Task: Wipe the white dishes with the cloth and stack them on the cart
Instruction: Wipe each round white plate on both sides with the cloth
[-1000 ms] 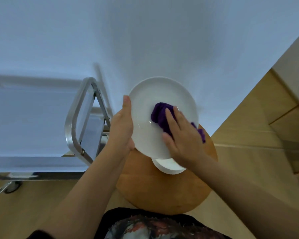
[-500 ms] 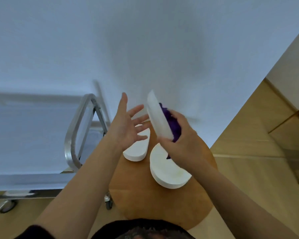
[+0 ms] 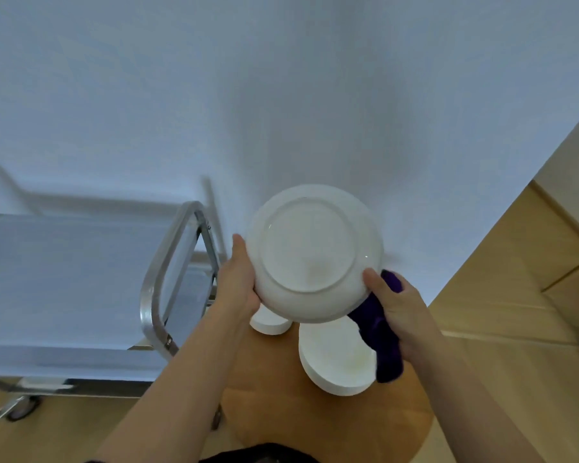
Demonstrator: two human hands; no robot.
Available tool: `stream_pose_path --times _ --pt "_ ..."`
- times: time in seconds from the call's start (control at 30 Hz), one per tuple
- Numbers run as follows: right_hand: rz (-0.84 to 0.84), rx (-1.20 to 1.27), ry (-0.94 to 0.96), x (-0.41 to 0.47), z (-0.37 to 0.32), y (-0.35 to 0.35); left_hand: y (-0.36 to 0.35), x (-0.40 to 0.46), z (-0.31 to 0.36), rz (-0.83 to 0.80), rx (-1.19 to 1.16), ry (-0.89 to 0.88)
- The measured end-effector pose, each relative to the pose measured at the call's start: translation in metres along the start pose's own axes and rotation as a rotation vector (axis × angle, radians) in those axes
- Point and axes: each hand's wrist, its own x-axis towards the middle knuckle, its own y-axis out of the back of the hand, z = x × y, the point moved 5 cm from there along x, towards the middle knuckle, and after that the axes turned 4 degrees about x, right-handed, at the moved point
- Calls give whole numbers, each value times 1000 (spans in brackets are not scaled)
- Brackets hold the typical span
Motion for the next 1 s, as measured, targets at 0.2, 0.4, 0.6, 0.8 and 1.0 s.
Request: stream_pose_path --times 0.2,0.4,0.6,0.8,1.0 --pt "277 116 329 -2 -53 9 -7 -11 58 24 418 -527" --pt "-75 -788 715 -11 -89 -97 -47 -51 66 5 728 -879" --pt "-396 -1157 765 7 -80 -90 -39 -61 70 -10 941 -1019" --pt "-477 -1151 872 6 -110 -82 -38 -83 74 -89 945 -1139" --pt "-347 -570 747 10 -128 -42 -15 -88 105 -27 553 -1055"
